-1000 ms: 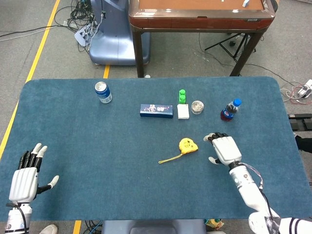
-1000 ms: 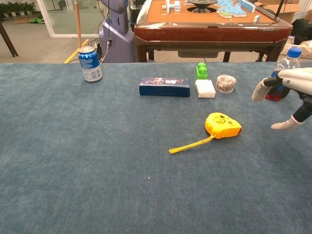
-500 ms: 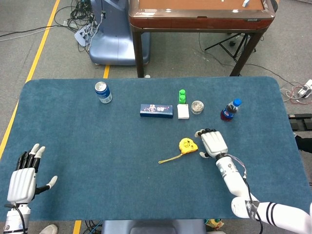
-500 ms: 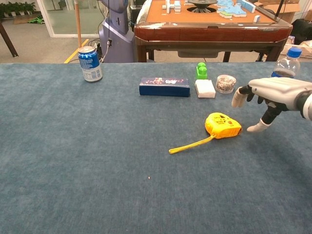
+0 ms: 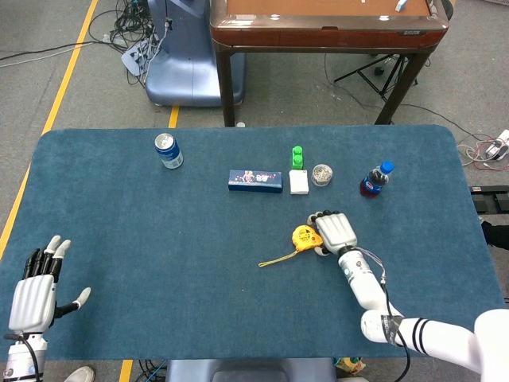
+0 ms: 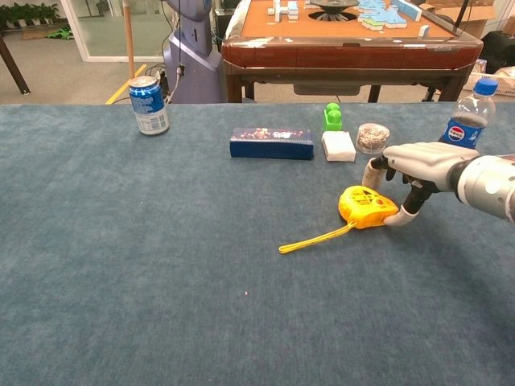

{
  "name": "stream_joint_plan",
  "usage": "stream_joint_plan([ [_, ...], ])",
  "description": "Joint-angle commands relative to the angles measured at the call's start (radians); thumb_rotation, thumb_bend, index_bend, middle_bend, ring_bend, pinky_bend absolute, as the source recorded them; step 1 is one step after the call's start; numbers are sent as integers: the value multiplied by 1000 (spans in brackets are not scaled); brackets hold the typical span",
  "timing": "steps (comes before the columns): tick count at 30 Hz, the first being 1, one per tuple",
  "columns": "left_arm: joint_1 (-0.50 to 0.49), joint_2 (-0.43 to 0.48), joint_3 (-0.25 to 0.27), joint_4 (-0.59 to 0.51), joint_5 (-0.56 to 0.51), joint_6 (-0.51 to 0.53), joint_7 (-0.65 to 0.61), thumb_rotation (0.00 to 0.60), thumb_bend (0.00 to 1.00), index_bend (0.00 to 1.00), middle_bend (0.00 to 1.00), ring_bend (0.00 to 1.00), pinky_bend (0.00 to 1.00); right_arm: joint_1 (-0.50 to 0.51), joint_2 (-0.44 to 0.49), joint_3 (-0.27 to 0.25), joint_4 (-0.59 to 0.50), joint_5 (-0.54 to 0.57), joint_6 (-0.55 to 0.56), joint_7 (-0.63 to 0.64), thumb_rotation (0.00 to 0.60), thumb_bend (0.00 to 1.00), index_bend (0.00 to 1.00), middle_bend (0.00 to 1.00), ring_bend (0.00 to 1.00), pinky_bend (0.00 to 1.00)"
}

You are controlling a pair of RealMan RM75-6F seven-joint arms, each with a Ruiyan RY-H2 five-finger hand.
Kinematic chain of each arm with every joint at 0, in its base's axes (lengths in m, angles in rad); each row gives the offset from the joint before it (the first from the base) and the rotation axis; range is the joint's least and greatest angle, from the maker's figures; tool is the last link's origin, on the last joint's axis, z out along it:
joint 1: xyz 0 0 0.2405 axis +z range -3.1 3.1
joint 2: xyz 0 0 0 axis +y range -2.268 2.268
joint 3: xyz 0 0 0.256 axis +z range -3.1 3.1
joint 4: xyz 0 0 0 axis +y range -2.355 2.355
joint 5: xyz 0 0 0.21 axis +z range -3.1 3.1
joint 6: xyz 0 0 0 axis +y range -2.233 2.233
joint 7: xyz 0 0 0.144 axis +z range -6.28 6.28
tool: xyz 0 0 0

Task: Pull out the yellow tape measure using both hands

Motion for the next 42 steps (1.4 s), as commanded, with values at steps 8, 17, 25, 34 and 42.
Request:
stream_joint_plan([
  [8, 1, -2, -2, 1, -1, 0, 1, 600, 189, 82, 0, 0, 0, 40, -30, -16, 47, 13, -31, 12, 600, 446, 356, 295, 229, 260],
  [17, 4, 3, -4, 2, -4, 1, -3, 600, 188, 83, 0, 0, 0, 38, 38, -34, -23, -91, 23, 30, 600, 513, 406, 313, 229, 260],
  [25, 9, 4, -1, 3, -8, 0, -9, 600, 188, 83, 0, 0, 0, 92, 142, -47, -176, -128, 35, -94, 600, 515, 409, 314, 229, 261],
  [34, 14, 4, 1, 2, -1, 5, -20, 600, 189, 82, 0, 0, 0, 162, 117, -97, -240, -33, 16, -238, 600, 333, 376, 289, 187, 247],
  [42, 17, 7, 3, 1, 8, 11, -27, 600, 188, 83, 0, 0, 0, 171, 70, -110, -252, -65, 73, -236, 600, 70, 230, 207, 159, 221],
])
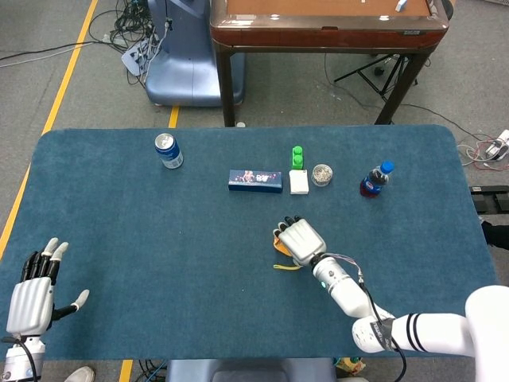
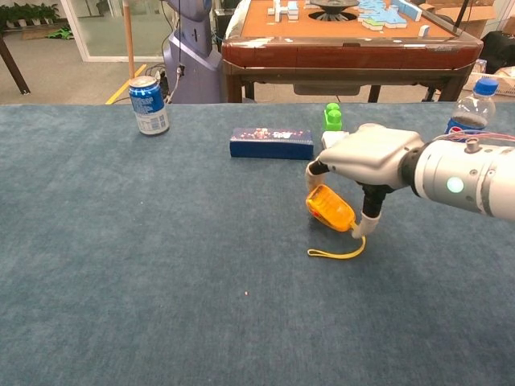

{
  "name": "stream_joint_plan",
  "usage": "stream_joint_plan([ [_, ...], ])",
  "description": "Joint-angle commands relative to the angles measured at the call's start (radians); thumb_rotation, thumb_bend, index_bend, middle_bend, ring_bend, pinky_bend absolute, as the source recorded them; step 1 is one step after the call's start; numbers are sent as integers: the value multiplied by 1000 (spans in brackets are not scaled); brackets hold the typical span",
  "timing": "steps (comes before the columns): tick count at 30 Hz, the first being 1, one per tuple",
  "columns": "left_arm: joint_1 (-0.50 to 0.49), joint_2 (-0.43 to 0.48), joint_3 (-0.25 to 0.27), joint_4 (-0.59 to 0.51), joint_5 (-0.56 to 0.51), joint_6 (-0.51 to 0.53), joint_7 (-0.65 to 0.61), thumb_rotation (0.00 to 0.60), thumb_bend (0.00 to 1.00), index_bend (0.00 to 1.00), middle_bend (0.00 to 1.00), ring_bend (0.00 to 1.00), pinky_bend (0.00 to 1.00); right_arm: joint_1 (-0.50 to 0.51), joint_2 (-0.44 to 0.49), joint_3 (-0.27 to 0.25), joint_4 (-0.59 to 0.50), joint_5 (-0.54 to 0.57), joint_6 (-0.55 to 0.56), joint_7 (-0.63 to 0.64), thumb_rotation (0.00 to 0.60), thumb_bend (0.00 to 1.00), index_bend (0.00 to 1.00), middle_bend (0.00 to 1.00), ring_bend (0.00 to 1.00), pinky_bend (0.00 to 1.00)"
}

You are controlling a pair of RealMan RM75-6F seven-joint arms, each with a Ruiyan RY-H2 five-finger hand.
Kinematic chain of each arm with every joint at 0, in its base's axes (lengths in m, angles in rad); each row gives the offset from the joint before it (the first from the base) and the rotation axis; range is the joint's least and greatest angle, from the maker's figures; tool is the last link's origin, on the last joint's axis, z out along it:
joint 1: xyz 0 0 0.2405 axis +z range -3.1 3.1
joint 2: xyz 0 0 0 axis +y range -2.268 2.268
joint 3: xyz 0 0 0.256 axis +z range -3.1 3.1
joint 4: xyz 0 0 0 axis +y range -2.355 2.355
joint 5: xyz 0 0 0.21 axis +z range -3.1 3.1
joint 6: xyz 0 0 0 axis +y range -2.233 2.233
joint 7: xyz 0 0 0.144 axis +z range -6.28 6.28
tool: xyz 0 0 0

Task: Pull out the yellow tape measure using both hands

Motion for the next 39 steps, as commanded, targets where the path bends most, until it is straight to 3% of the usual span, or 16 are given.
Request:
stream_joint_plan([
  [1, 2, 2, -1, 0, 2, 4, -2, 600, 189, 83, 0, 0, 0, -7, -6, 1, -19, -31, 32, 25, 600, 59, 211, 198, 157, 219],
  [10, 2, 3, 1, -1, 3, -2, -5, 600, 189, 83, 0, 0, 0, -29, 2, 2, -53, -49, 92, 46, 600, 11, 183, 178, 151, 220],
  [23, 9, 15, 9, -3, 3, -8, -30, 600, 189, 82, 0, 0, 0, 2, -113, 14, 4, 40, 107, -1, 600, 12, 183, 178, 151, 219],
  [31, 12, 17, 10, 1, 6, -6, -39, 600, 189, 82, 0, 0, 0, 11, -183, 25, 94, 88, 109, -9, 600, 88, 183, 181, 151, 220],
  [39, 15, 19, 11, 3, 6, -5, -44, 600, 189, 83, 0, 0, 0, -1, -165, 24, 116, 123, 125, -17, 600, 146, 183, 196, 152, 220],
])
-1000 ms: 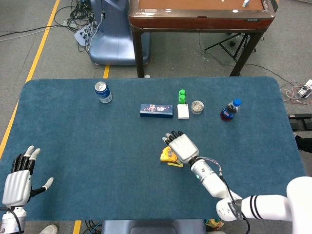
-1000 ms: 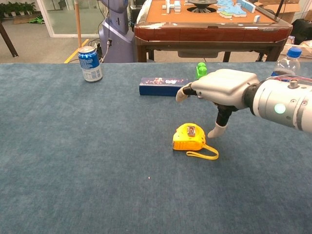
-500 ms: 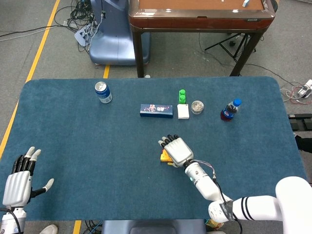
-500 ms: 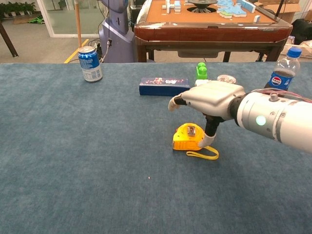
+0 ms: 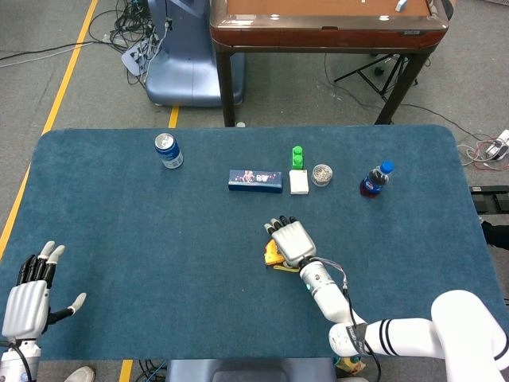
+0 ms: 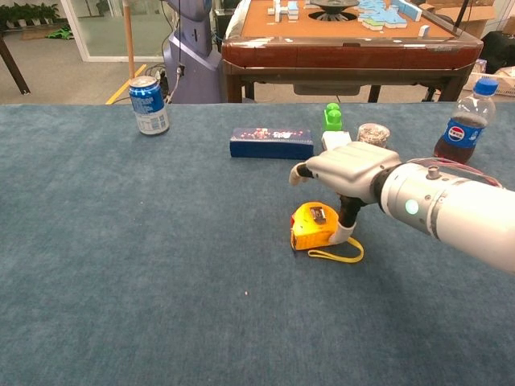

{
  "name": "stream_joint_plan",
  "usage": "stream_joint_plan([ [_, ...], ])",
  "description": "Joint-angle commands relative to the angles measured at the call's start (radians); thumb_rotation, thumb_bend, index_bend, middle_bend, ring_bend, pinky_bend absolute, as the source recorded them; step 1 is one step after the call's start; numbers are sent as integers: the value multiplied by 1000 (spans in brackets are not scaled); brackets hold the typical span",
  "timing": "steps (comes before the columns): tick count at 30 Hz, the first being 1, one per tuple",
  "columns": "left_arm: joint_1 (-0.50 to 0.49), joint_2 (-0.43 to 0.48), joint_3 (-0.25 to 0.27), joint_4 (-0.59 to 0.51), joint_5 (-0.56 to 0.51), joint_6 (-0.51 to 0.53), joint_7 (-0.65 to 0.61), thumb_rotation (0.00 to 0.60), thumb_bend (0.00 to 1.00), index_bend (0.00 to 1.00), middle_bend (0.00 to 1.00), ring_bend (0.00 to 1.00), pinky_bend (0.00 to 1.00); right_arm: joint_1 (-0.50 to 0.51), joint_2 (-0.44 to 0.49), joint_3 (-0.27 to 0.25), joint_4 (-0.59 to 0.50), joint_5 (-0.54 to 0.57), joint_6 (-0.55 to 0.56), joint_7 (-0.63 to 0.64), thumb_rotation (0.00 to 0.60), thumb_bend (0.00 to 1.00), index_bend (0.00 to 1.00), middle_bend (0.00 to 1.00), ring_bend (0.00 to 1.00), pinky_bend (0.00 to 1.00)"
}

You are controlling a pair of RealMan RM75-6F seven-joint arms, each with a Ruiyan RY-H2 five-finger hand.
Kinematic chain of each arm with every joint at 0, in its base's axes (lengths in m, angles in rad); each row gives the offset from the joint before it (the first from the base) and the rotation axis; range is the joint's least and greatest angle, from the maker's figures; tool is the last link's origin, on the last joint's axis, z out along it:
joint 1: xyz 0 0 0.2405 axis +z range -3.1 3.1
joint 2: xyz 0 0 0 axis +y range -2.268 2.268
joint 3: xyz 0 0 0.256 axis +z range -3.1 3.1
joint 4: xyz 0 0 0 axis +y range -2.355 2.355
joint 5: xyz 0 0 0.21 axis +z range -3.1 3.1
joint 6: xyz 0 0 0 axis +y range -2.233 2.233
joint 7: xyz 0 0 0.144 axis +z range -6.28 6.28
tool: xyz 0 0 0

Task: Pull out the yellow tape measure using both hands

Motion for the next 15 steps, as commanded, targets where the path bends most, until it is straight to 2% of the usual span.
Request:
stream_joint_plan([
  [1, 0, -1, 0, 1, 1, 0, 0, 600, 189, 82, 0, 0, 0, -5, 15, 2, 3, 12, 0, 2, 600, 158, 183, 198, 152, 220],
  [11, -4, -4, -2, -5, 2, -5, 10, 600, 189, 83, 0, 0, 0, 9, 39, -11, -23, 15, -64, 27, 600, 160, 205, 289, 169, 220],
  [15, -2, -4, -1, -5, 1, -3, 10, 600, 189, 83, 0, 0, 0, 11, 37, -15, -13, 11, -72, 35, 600, 250, 239, 320, 188, 220],
])
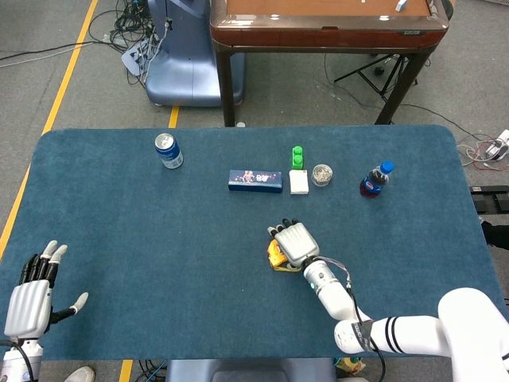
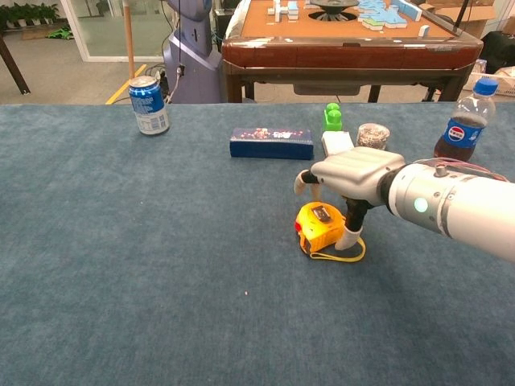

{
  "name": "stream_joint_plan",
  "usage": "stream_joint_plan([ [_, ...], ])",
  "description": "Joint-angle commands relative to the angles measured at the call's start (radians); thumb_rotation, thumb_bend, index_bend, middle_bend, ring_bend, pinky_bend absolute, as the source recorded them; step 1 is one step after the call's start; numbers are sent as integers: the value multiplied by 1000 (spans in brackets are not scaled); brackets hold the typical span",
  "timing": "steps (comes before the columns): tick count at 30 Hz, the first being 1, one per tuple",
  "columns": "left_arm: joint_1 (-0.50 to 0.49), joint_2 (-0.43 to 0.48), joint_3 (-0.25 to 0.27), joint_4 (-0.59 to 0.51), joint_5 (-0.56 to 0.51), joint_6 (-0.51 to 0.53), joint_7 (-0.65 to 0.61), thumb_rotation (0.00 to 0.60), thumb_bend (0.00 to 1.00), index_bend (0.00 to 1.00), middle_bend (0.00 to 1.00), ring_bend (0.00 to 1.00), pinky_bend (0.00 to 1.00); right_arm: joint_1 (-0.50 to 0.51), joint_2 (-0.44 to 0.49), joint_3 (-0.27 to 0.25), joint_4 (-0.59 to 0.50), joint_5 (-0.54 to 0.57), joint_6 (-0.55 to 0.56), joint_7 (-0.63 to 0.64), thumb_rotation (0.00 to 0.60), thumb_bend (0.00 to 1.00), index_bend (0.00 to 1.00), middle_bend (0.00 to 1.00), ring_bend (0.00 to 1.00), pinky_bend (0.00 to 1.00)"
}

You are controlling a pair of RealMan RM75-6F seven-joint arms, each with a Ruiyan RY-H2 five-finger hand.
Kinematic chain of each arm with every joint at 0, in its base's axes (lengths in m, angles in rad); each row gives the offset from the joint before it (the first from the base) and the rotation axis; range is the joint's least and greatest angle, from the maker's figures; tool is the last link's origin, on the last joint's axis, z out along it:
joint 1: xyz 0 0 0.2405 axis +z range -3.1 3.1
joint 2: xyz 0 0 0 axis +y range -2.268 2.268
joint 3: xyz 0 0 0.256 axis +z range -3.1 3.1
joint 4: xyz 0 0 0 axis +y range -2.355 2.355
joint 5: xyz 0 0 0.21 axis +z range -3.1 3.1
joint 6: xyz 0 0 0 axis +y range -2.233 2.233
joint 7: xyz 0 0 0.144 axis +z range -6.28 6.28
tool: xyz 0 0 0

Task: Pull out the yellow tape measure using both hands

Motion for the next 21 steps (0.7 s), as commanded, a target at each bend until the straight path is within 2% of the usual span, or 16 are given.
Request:
stream_joint_plan([
  [1, 1, -1, 1, 1, -1, 0, -1, 600, 188, 83, 0, 0, 0, 1, 0, -3, 4, -2, -6, 6, 600, 266, 246, 325, 191, 220],
  [8, 2, -5, 0, 0, -4, -1, 1, 600, 188, 83, 0, 0, 0, 0, 21, -22, -18, -13, -22, 20, 600, 271, 261, 326, 191, 220],
  [14, 1, -8, 0, 4, -5, -4, 2, 600, 189, 83, 0, 0, 0, -13, 50, -53, -71, -27, 7, 6, 600, 273, 265, 335, 197, 220],
  [21, -1, -10, -1, 3, -4, -6, 1, 600, 189, 83, 0, 0, 0, -7, 35, -43, -51, -35, 11, 13, 600, 273, 266, 335, 197, 220],
])
